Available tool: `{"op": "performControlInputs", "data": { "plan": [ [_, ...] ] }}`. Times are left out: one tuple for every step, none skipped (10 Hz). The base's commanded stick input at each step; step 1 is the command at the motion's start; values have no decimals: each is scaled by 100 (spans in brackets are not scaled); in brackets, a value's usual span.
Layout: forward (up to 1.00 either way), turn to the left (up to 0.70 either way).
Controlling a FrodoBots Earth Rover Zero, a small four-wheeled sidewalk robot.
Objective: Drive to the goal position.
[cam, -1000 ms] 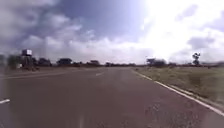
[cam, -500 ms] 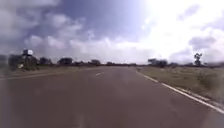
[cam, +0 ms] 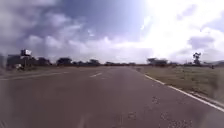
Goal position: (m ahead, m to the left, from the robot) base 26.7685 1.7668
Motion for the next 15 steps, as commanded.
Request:
{"op": "performControlInputs", "data": {
  "plan": [
    [100,-40],
    [100,0],
    [100,0],
    [100,0],
    [100,0],
    [100,0],
    [100,0],
    [100,0],
    [100,0],
    [100,0],
    [100,0],
    [100,0],
    [100,0],
    [100,0],
    [100,0]
  ]
}}
